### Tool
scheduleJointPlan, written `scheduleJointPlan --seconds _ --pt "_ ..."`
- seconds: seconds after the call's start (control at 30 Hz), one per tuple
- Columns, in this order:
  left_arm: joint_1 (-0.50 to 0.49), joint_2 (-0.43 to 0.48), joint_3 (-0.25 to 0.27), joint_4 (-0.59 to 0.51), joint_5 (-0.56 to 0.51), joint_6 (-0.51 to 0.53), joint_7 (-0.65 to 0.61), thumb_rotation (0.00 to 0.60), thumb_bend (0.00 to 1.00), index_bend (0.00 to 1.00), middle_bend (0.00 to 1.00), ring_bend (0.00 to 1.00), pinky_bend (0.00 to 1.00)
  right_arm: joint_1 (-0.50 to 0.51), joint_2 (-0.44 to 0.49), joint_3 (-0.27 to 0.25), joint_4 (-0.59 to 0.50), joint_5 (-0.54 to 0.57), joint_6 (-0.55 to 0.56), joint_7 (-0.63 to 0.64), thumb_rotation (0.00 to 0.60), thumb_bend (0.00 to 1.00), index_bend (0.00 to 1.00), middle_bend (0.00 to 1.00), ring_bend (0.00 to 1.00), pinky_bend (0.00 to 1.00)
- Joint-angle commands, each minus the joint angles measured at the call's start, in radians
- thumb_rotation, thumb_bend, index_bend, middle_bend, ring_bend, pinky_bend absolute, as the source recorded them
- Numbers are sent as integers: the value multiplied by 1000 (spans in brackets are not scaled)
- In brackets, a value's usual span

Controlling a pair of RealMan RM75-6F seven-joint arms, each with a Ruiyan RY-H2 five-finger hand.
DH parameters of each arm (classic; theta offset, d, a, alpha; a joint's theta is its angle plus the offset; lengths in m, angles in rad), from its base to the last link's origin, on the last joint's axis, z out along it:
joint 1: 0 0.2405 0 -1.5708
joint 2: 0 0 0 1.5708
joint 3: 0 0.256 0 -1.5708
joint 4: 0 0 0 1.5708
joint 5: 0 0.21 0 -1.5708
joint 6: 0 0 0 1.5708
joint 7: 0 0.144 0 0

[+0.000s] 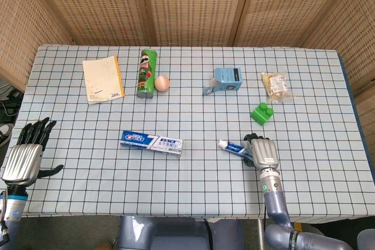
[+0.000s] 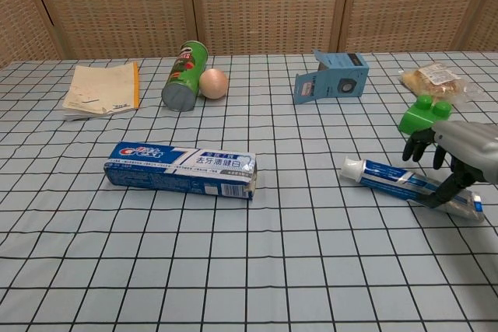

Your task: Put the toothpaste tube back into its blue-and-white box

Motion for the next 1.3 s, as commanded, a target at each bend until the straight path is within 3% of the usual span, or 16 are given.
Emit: scheduleJointPlan --seconds 0.03,0.27,0.57,0.8,0.93,1.3 --pt "0 -1 -1 0 -3 0 2 600 0 0 0 0 0 2 -1 -3 10 7 -12 6 600 377 382 409 426 445" --pt "-2 -7 -1 0 -10 -2 14 600 0 0 0 0 0 10 -9 -9 41 28 -42 15 600 391 416 437 453 446" --pt "-4 -11 -2 2 -17 -6 19 600 0 0 0 0 0 15 -5 -7 71 57 -58 14 600 492 569 582 597 445" --pt "-5 -14 -1 2 -18 -7 26 600 0 0 0 0 0 14 6 -12 67 52 -72 39 600 656 670 668 678 520" --pt "-8 -18 0 6 -23 -13 31 600 0 0 0 0 0 10 27 -16 51 21 -79 79 600 719 689 684 695 534" --pt "-77 -49 -21 67 -55 -116 42 600 0 0 0 0 0 6 178 -33 -48 -155 -101 213 600 722 694 688 699 541"
